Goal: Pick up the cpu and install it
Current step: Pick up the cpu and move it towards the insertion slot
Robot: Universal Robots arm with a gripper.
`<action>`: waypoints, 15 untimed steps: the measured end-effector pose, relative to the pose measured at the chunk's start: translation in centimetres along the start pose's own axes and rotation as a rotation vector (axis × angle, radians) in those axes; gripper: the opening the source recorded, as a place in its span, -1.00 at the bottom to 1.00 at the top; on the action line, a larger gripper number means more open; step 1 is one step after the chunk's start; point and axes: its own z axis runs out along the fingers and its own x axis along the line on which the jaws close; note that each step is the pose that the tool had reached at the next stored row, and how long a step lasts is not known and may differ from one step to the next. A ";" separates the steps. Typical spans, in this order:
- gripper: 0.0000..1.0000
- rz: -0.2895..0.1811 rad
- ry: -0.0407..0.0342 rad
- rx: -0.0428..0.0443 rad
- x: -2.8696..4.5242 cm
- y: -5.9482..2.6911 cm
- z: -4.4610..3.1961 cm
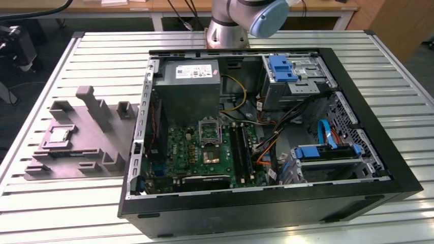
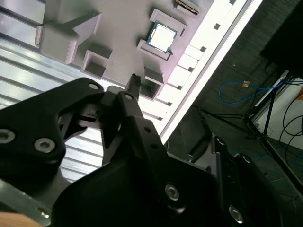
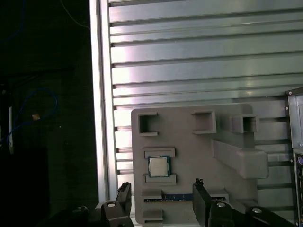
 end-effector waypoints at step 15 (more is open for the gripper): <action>0.29 -0.065 0.0023 0.0028 0.04 -0.03 0.33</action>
